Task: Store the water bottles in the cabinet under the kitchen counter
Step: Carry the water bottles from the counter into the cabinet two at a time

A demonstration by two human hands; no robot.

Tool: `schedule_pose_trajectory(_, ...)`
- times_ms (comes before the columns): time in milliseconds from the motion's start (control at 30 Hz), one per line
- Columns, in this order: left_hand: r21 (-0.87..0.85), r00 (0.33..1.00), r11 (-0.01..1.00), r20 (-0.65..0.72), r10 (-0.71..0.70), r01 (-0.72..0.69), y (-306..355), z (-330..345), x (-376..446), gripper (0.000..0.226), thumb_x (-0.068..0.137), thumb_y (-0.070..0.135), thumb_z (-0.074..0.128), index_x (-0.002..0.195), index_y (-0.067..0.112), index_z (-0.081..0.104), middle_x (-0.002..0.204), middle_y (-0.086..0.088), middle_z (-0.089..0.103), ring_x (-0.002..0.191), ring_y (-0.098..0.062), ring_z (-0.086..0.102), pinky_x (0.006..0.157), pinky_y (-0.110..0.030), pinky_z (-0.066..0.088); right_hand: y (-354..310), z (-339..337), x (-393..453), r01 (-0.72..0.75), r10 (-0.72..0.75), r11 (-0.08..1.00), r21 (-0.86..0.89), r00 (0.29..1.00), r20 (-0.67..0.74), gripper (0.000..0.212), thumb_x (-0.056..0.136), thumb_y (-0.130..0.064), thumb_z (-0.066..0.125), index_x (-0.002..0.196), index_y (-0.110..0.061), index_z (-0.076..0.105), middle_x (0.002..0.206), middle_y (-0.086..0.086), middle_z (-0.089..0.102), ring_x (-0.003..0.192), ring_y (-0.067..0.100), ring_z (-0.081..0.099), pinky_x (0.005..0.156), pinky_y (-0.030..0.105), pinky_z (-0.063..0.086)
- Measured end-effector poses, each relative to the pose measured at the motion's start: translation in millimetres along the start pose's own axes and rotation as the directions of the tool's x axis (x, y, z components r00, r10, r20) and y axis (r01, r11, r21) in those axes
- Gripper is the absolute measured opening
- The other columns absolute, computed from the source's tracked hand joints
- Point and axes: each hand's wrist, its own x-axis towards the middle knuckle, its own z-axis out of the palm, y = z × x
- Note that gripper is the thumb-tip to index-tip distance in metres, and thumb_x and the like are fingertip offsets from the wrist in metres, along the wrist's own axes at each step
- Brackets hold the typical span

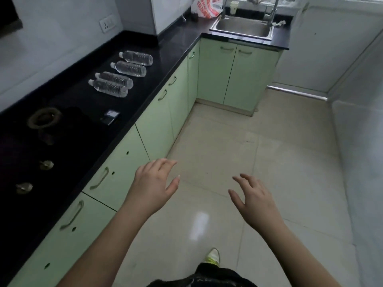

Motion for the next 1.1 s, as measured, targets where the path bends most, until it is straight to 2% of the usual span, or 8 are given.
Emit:
schedule_pose_trajectory(133, -0.006, 0.995, 0.996, -0.046, -0.084, 0.083, 0, -7, 44, 0.057, 0.088, 0.052, 0.034, 0.130, 0.022, 0.058, 0.122, 0.000, 0.063, 0.111, -0.023, 0.058, 0.095, -0.040, 0.041, 1, -5, 73, 0.080, -0.080, 0.997, -0.006, 0.995, 0.055, 0.042, 0.091, -0.039, 0.058, 0.124, -0.013, 0.061, 0.128, 0.010, 0.059, 0.119, 0.029, 0.054, 0.097, 0.041, 0.043)
schedule_pose_trajectory(267, -0.013, 0.987, 0.987, -0.020, -0.159, 0.158, -24, -6, 68, 0.052, 0.090, 0.051, 0.036, 0.131, 0.024, 0.056, 0.121, 0.003, 0.061, 0.110, -0.020, 0.057, 0.095, -0.039, 0.040, -19, 5, 140, 0.171, -0.171, 0.985, 0.006, 0.982, 0.076, 0.051, 0.089, -0.048, 0.045, 0.122, -0.013, 0.062, 0.123, 0.011, 0.061, 0.114, 0.031, 0.057, 0.093, 0.042, 0.046)
schedule_pose_trajectory(400, -0.020, 0.967, 0.967, -0.013, -0.253, 0.253, -75, -4, 96, 0.054, 0.091, 0.051, 0.034, 0.132, 0.023, 0.055, 0.123, 0.004, 0.060, 0.113, -0.018, 0.055, 0.097, -0.038, 0.040, -50, 23, 209, 0.220, -0.220, 0.975, 0.011, 0.966, 0.135, 0.046, 0.092, -0.038, 0.057, 0.131, -0.013, 0.056, 0.121, 0.010, 0.060, 0.112, 0.030, 0.055, 0.094, 0.039, 0.043)
schedule_pose_trajectory(600, -0.056, 0.934, 0.933, -0.031, -0.357, 0.355, -164, -11, 163, 0.060, 0.089, 0.051, 0.032, 0.134, 0.018, 0.055, 0.127, -0.001, 0.059, 0.117, -0.022, 0.054, 0.097, -0.043, 0.041, -111, 45, 317, 0.308, -0.303, 0.951, 0.005, 0.933, 0.196, 0.051, 0.094, -0.040, 0.053, 0.139, -0.017, 0.048, 0.127, 0.006, 0.055, 0.117, 0.026, 0.051, 0.096, 0.036, 0.040)
schedule_pose_trajectory(767, -0.060, 0.942, 0.942, -0.039, -0.333, 0.330, -217, -17, 231, 0.058, 0.089, 0.049, 0.036, 0.133, 0.017, 0.056, 0.122, 0.000, 0.060, 0.113, -0.023, 0.057, 0.093, -0.041, 0.044, -151, 51, 389, 0.341, -0.331, 0.940, -0.006, 0.919, 0.214, 0.051, 0.095, -0.043, 0.050, 0.140, -0.020, 0.046, 0.132, 0.002, 0.052, 0.122, 0.023, 0.049, 0.100, 0.035, 0.039)
schedule_pose_trajectory(933, -0.069, 0.955, 0.957, -0.068, -0.287, 0.283, -250, -23, 306, 0.061, 0.089, 0.051, 0.033, 0.137, 0.018, 0.052, 0.127, -0.001, 0.057, 0.118, -0.022, 0.053, 0.098, -0.041, 0.041, -157, 59, 441, 0.300, -0.287, 0.954, -0.029, 0.934, 0.212, 0.050, 0.095, -0.043, 0.051, 0.139, -0.020, 0.047, 0.132, 0.002, 0.052, 0.122, 0.023, 0.048, 0.100, 0.033, 0.037)
schedule_pose_trajectory(1100, -0.092, 0.946, 0.947, -0.077, -0.316, 0.309, -271, -8, 358, 0.063, 0.089, 0.051, 0.035, 0.142, 0.018, 0.044, 0.134, -0.005, 0.052, 0.122, -0.025, 0.051, 0.097, -0.047, 0.046, -158, 68, 502, 0.318, -0.305, 0.948, -0.031, 0.928, 0.213, 0.050, 0.094, -0.042, 0.053, 0.138, -0.020, 0.049, 0.131, 0.002, 0.054, 0.120, 0.023, 0.051, 0.099, 0.035, 0.040)
